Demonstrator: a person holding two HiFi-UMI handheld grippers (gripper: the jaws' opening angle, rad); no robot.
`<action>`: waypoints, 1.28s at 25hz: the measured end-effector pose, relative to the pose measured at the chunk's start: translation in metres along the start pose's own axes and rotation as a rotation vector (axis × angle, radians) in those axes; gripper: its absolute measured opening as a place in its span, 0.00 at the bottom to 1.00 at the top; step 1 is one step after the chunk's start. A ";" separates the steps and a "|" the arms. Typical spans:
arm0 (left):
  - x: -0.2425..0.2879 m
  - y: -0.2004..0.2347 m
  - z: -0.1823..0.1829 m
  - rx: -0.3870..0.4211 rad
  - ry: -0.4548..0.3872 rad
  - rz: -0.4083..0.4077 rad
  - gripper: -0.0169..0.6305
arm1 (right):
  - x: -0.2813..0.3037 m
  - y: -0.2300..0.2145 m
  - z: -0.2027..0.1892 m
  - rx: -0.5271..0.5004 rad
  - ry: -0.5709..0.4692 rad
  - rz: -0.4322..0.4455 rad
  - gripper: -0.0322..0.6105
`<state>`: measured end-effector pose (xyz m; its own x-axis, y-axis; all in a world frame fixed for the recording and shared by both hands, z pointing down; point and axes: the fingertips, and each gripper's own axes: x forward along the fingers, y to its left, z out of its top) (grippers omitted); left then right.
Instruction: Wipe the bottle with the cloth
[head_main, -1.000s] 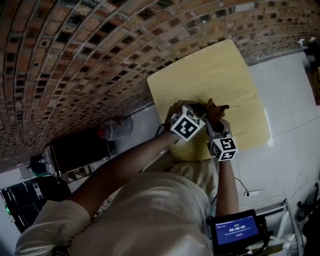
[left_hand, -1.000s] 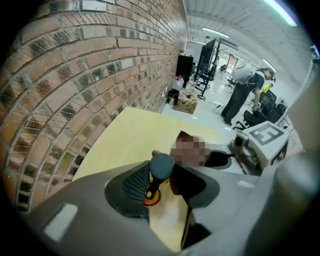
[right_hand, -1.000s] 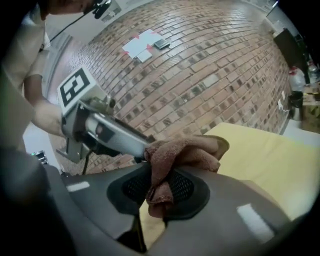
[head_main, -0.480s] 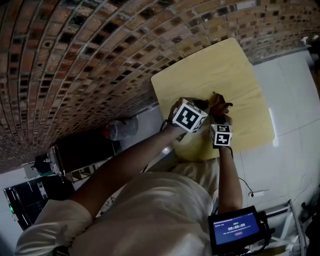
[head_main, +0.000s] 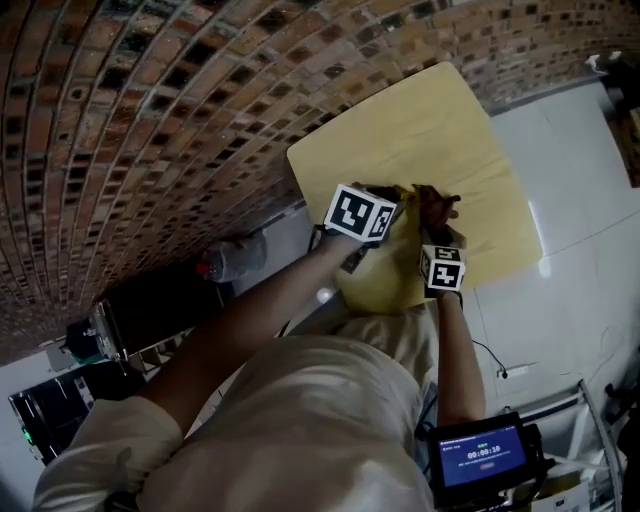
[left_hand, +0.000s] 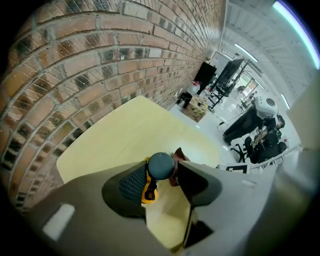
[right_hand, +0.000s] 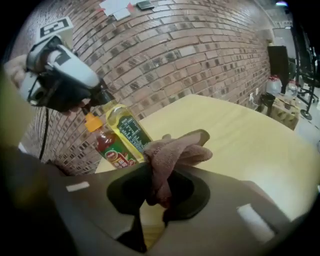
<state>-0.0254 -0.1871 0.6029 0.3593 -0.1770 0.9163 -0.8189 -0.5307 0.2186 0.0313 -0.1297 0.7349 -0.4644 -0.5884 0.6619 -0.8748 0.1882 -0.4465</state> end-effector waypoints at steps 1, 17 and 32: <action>-0.001 -0.001 0.000 0.033 0.002 -0.007 0.36 | -0.007 -0.002 -0.008 0.002 -0.006 0.002 0.16; -0.010 -0.023 -0.007 1.222 0.128 -0.025 0.37 | -0.050 0.028 -0.017 -0.023 -0.101 0.042 0.16; 0.005 -0.008 0.015 0.906 0.150 0.088 0.30 | -0.070 0.082 0.036 -0.250 -0.258 0.139 0.16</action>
<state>-0.0107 -0.1959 0.6005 0.1985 -0.1716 0.9650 -0.1549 -0.9777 -0.1420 -0.0033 -0.1013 0.6303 -0.5588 -0.7163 0.4180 -0.8274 0.4476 -0.3392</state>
